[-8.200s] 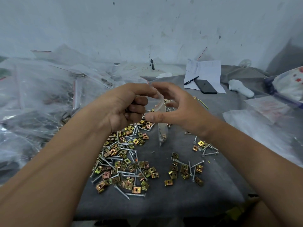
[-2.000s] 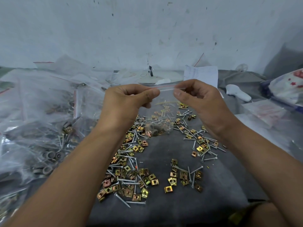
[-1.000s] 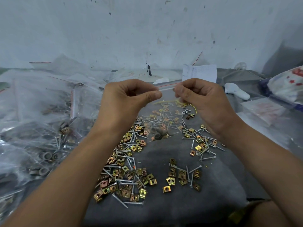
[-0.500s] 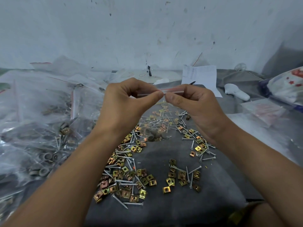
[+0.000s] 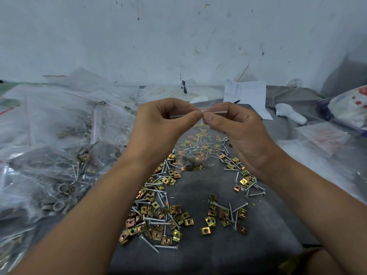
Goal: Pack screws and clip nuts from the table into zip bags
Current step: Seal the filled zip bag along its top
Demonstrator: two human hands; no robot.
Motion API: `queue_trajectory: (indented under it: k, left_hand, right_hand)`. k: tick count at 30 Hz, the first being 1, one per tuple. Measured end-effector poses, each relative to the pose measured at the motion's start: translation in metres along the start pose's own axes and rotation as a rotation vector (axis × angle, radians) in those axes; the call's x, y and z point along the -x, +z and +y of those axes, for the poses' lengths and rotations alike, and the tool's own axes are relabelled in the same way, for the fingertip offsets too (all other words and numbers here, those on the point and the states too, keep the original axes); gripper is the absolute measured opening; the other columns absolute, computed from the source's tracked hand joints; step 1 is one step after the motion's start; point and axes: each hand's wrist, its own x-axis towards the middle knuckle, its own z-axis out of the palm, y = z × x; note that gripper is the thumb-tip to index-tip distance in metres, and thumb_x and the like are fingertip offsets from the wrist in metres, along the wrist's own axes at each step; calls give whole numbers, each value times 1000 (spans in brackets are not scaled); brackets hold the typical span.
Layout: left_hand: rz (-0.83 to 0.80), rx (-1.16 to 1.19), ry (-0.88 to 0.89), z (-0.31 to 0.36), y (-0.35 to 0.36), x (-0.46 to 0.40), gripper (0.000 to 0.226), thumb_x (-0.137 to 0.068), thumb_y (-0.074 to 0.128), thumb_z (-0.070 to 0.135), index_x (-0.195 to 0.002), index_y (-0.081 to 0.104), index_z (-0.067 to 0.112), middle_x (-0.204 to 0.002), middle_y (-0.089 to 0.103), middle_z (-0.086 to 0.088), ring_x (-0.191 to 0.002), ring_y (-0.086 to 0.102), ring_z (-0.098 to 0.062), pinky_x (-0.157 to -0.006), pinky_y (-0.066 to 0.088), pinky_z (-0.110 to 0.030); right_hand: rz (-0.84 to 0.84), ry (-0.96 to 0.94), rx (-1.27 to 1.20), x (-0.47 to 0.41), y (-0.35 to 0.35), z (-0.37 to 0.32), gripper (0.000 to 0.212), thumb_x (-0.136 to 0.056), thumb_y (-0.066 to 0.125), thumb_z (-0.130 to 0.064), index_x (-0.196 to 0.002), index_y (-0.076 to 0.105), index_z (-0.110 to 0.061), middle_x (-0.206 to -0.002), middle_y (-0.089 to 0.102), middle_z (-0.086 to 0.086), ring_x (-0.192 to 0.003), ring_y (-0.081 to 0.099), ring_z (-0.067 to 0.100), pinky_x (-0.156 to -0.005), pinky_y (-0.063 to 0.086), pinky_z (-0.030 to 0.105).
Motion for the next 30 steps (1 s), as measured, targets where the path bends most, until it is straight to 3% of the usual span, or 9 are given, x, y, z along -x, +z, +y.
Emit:
queue_trajectory:
  k: [6,13,20,30]
  left_hand:
    - [4,21,-14,0,0,0,2,-90,84,16,-90,83,17,-86,82,5,-83,77,-6,-71,55,-14]
    - [23,45,-21,0,-1,-2,4,-90,84,13,-88,82,16,-85,81,3,-79,75,-5,-70,55,-16]
    - [-72,-9,-6,-1,-5,-3,2,-89,85,19,-91,83,18,-89,82,0,-90,78,-12,-79,59,-22]
    - [-60,-77,-14,0,-8,-9,4,-87,88,26,-84,84,26,-79,79,5,-72,68,1,-65,49,-12]
  right_hand:
    - [14,2,-8,0,2,-2,26,-81,80,-28,-101,77,-12,-105,77,9,-103,71,18,-93,55,27]
    - [42,8,4,1,3,-5,24,-80,82,-28,-100,79,-16,-96,78,1,-92,71,8,-83,54,18]
    - [21,2,49,1,-4,-7,18,-79,83,-21,-92,76,-10,-94,76,6,-93,70,15,-88,54,22]
    - [18,-11,84,0,-17,-14,13,-80,83,-26,-90,80,-18,-92,76,4,-90,67,12,-85,53,22]
